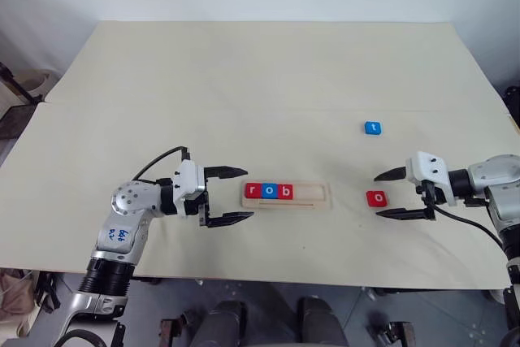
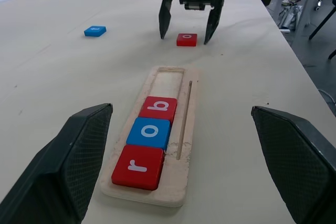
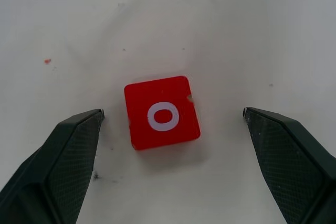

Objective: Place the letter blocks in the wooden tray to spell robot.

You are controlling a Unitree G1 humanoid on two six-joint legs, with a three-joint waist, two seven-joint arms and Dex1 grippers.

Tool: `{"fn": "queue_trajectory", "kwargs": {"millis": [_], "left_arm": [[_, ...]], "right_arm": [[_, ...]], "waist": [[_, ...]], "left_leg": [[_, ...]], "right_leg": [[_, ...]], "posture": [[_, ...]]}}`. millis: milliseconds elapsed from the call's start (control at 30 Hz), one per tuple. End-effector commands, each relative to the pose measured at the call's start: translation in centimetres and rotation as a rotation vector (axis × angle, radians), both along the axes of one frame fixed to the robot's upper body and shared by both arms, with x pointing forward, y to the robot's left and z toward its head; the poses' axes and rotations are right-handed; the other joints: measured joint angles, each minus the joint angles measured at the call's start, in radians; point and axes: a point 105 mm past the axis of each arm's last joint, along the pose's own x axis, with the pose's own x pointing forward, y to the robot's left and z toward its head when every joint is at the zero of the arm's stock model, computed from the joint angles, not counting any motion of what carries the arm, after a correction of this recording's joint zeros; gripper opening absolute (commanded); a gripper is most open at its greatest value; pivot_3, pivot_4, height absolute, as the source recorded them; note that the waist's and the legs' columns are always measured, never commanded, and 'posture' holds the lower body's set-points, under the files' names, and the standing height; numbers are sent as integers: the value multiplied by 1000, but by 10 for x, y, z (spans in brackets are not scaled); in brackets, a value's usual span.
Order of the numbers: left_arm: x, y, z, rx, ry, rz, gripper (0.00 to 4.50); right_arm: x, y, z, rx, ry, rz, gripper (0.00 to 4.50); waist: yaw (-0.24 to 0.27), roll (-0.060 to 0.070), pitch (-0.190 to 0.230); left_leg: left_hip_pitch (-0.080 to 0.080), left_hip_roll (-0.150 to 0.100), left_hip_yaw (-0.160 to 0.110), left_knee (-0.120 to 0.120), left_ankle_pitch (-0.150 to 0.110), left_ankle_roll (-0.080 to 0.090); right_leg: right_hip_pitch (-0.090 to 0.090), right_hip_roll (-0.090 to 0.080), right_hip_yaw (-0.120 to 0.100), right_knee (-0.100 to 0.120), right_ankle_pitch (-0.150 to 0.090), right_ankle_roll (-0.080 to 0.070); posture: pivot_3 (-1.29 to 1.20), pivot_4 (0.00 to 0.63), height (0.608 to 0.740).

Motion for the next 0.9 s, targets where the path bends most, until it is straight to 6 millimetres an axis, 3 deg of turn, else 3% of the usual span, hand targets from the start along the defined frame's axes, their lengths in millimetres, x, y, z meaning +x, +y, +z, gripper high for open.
{"fn": "queue_trajectory", "kwargs": {"millis": [33, 167, 267, 400, 533, 600, 800, 900], "left_arm": [[-3, 3, 8, -9, -34, 8, 4500], [-3, 3, 8, -10, -33, 13, 4500], [-3, 3, 8, -11, -34, 13, 4500], [-1, 2, 8, -12, -35, 10, 4500], [0, 3, 7, -7, -32, 6, 4500], [0, 3, 6, -7, -30, 4, 4500], [0, 1, 7, -9, -31, -1, 4500], [-1, 0, 7, -10, -32, -1, 4500]], "right_arm": [[-3, 2, -1, 4, 29, 39, 3532], [-2, 4, -2, 9, 22, 40, 2136], [0, 9, 3, 38, 2, 45, 1455], [-3, 31, 21, 107, 8, 104, 1458], [-2, 72, 43, 186, 10, 162, 1458], [1, 91, 44, 161, 5, 162, 1458], [10, 122, 37, 137, 4, 154, 1458], [13, 128, 34, 140, 9, 150, 1458]], "waist": [[0, 0, 0], [-1, 0, 0], [-2, 0, 0], [-5, 0, 0], [-5, 0, 0], [-5, 0, 0], [4, 0, 0], [0, 0, 0]], "left_leg": [[0, 0, 0, 0, 0, 0], [0, 0, 0, 0, 0, 0], [0, 0, 0, 0, 0, 0], [0, 1, 0, 0, 0, 0], [0, 1, 0, 0, 0, -1], [0, 1, 0, 0, 0, -1], [-2, 0, -2, 1, 0, -1], [-2, 0, -2, 1, 0, -1]], "right_leg": [[0, 0, 0, 0, 0, 0], [0, 0, 0, 0, 0, 0], [0, 0, 0, 0, 0, 0], [-1, 0, 0, 1, 0, -1], [-1, 1, 0, 1, 0, -1], [-1, 1, 0, 1, 0, -1], [-2, 0, -1, 0, 1, -1], [-2, 0, -1, 0, 1, -1]], "posture": [[0, 150, 740], [0, 150, 740], [0, 150, 740], [0, 150, 740], [0, 150, 740], [0, 150, 740], [0, 150, 740], [0, 150, 740]]}}
